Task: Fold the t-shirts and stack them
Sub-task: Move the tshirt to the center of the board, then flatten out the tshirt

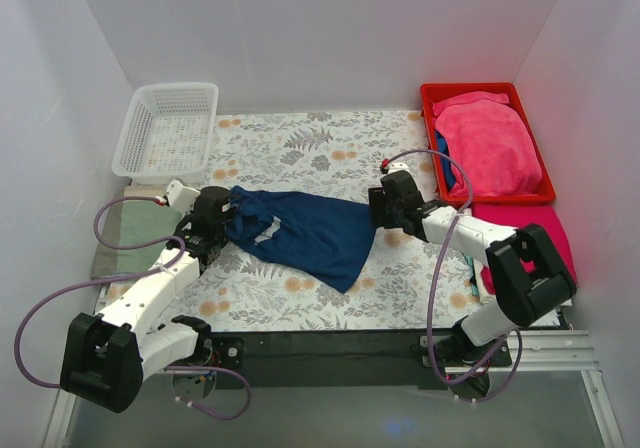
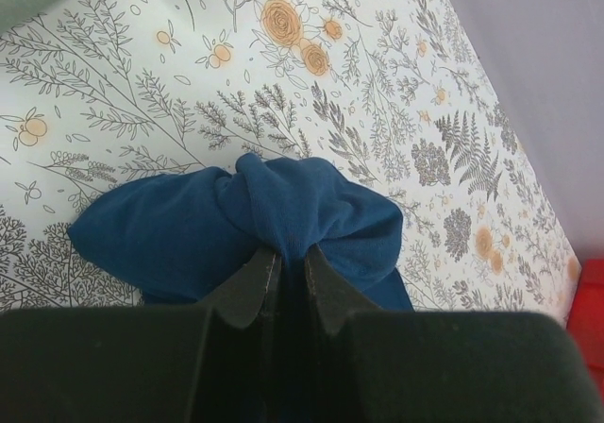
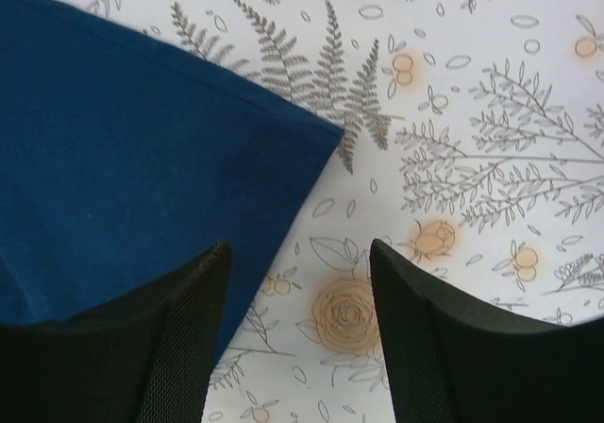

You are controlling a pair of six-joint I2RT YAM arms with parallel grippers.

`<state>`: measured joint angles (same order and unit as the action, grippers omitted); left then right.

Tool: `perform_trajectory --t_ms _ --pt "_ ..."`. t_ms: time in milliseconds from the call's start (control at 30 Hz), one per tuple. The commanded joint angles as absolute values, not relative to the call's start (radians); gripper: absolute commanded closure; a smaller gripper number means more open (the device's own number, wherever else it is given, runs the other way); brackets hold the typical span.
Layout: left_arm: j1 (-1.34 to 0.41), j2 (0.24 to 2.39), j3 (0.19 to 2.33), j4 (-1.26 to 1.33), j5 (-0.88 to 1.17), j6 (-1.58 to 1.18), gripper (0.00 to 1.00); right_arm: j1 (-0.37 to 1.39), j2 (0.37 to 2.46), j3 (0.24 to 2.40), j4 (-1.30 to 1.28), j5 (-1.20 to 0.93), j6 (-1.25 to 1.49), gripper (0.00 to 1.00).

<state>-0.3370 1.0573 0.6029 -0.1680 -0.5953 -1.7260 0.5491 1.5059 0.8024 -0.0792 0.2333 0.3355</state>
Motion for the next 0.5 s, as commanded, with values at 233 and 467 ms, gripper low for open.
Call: perform_trajectory --t_ms 233,467 --pt "-0.342 1.023 0.627 -0.201 -0.65 -1.726 1.0 0.555 1.656 0.959 -0.009 0.311 0.331 0.32" --pt "-0.341 0.997 0.634 -0.245 -0.695 -1.735 1.0 0.555 1.762 1.026 -0.023 0.342 0.353 0.36"
